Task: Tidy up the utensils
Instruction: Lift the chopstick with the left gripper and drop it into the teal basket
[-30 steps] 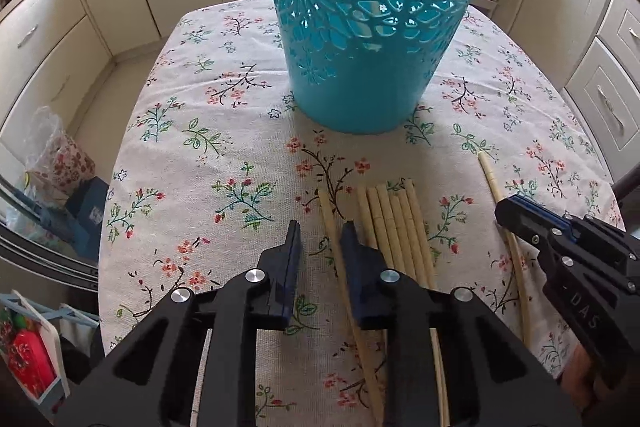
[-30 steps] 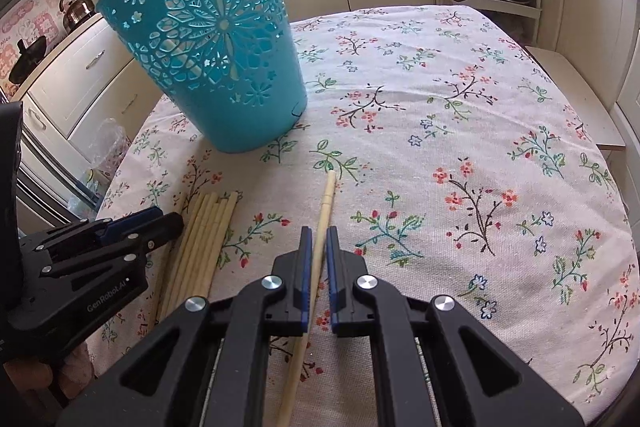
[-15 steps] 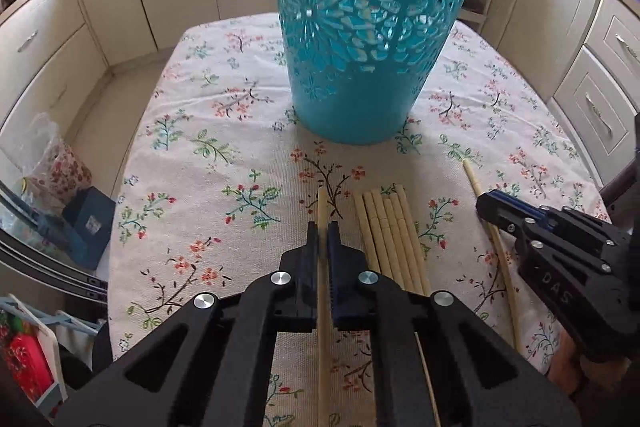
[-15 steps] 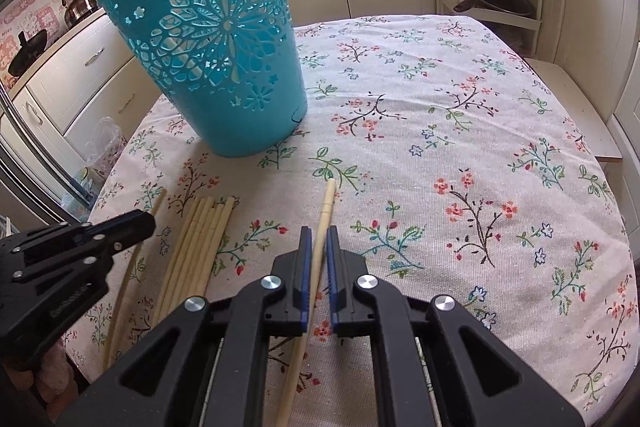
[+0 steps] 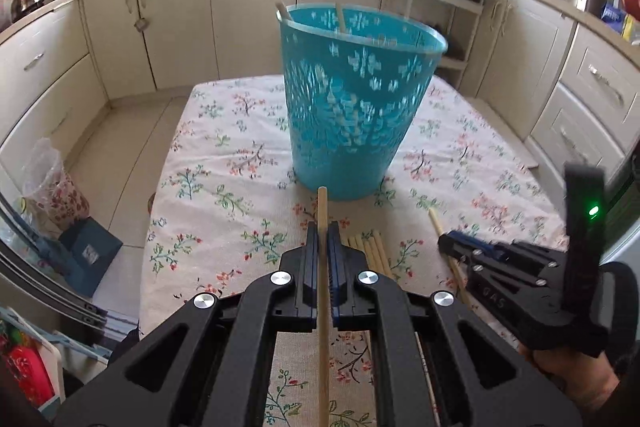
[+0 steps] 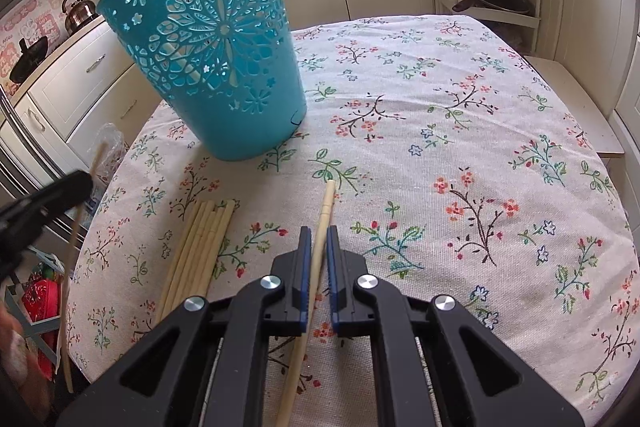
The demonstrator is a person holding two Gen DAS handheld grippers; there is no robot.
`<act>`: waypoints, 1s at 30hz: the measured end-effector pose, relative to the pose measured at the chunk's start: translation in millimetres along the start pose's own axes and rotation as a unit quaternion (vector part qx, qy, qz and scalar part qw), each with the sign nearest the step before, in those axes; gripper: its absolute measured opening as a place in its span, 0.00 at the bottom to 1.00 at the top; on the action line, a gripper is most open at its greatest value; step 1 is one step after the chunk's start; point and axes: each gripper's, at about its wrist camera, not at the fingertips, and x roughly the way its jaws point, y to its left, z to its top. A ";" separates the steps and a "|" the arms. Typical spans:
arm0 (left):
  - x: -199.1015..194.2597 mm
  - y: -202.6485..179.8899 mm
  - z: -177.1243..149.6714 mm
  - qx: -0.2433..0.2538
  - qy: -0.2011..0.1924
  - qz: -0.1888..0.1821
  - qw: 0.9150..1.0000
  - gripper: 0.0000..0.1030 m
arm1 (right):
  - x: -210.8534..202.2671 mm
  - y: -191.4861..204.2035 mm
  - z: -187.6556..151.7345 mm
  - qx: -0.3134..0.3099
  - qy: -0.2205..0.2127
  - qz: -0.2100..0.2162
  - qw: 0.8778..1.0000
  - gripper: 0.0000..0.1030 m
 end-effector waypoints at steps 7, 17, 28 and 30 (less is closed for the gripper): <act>-42.7 16.9 24.4 -0.034 -0.068 -0.036 0.996 0.04 | -0.5 -0.9 -0.3 0.000 0.000 0.001 1.000 0.08; -84.8 21.6 94.3 -0.060 -0.173 -0.057 0.981 0.04 | -0.9 -0.5 -1.1 0.003 -0.001 0.002 1.000 0.09; -53.1 19.7 179.8 -0.115 -0.255 -0.043 0.959 0.05 | 0.1 -8.3 1.8 0.017 0.001 0.016 1.000 0.09; -37.8 18.7 190.6 -0.123 -0.262 -0.048 0.956 0.05 | 0.3 -8.9 2.1 0.020 0.001 0.019 1.000 0.09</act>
